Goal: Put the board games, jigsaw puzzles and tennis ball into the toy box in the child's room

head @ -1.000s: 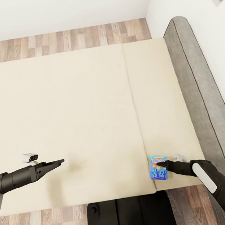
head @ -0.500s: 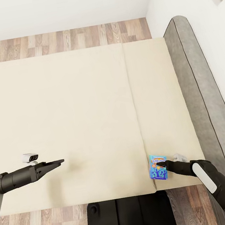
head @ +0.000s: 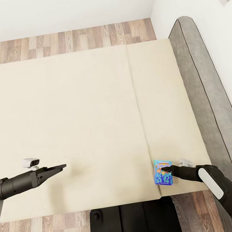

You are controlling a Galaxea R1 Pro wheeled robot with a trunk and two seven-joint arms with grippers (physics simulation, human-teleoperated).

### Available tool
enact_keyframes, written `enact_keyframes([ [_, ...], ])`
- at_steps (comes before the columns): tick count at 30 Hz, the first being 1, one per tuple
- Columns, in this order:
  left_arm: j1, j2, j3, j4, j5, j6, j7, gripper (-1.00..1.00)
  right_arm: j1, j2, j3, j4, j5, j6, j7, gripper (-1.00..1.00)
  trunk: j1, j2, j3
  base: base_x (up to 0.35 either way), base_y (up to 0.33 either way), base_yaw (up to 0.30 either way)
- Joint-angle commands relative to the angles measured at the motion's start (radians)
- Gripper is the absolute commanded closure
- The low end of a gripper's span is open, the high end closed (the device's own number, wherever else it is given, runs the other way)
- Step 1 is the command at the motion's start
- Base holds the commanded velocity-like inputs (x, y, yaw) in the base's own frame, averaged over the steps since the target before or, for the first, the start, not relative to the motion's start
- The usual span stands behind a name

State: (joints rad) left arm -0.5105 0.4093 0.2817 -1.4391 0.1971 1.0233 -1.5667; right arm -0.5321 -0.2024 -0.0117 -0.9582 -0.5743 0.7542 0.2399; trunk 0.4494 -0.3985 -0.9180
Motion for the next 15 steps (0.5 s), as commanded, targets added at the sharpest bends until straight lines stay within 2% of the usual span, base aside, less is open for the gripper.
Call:
enact_keyframes([
  [1, 0.000, 0.000, 0.000, 0.000, -0.001, 0.011, -0.004, -1.00, 0.000, 0.000, -0.001, -0.001, 0.002, 0.005, 0.004, -1.00, 0.001, -0.002, -0.001, 0.000, 0.000, 0.000],
  [15, 0.000, 0.000, 0.000, 0.000, -0.001, 0.011, -0.004, -1.00, 0.000, 0.001, -0.002, -0.001, 0.002, 0.005, 0.005, -1.00, 0.001, -0.002, -0.001, 0.000, 0.000, 0.000],
])
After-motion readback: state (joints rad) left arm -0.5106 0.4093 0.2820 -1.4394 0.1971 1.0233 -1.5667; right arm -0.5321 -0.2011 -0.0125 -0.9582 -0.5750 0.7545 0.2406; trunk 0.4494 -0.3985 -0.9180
